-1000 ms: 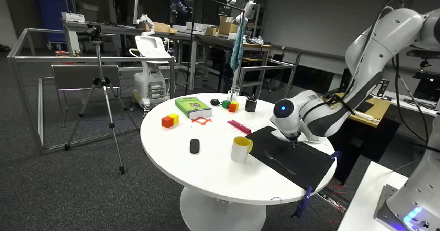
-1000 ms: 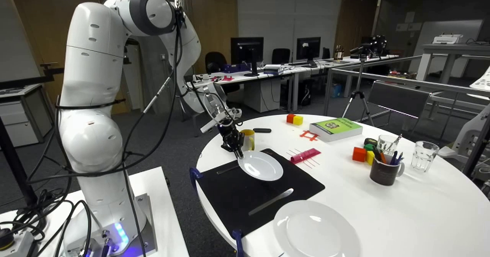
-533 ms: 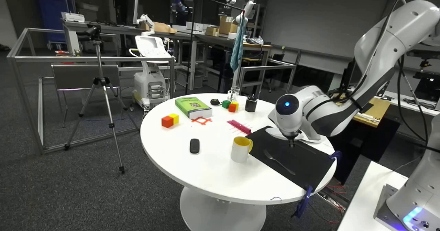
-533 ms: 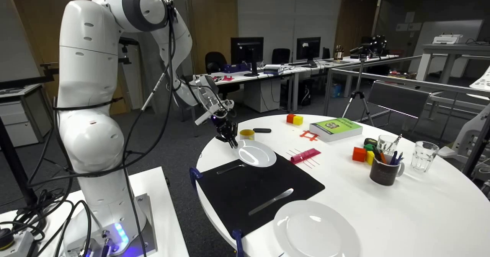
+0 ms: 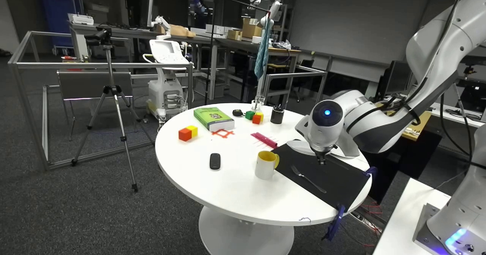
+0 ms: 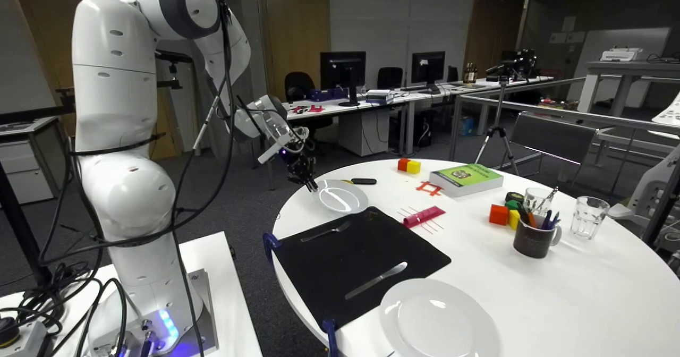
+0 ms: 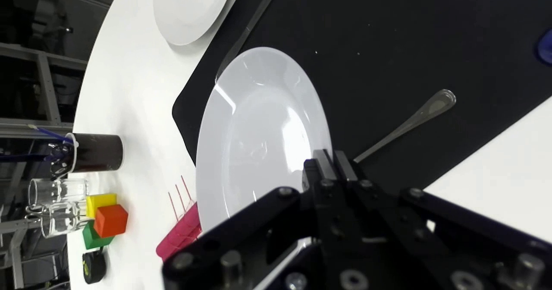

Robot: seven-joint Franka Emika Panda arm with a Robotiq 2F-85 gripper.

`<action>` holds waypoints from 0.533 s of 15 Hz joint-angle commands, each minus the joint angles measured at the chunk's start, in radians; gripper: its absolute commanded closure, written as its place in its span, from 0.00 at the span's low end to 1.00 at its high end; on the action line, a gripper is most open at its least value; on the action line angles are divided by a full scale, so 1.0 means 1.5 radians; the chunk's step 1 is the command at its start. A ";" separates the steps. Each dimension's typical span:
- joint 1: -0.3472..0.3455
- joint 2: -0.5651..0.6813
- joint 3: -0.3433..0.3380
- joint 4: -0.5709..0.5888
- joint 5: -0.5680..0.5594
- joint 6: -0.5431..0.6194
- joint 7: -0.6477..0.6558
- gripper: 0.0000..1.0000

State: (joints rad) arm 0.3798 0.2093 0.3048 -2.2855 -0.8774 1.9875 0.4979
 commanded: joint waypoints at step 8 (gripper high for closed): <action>0.053 -0.007 0.035 0.016 -0.032 -0.095 0.000 0.99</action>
State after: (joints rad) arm 0.4349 0.2042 0.3436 -2.2838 -0.8893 1.9163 0.4975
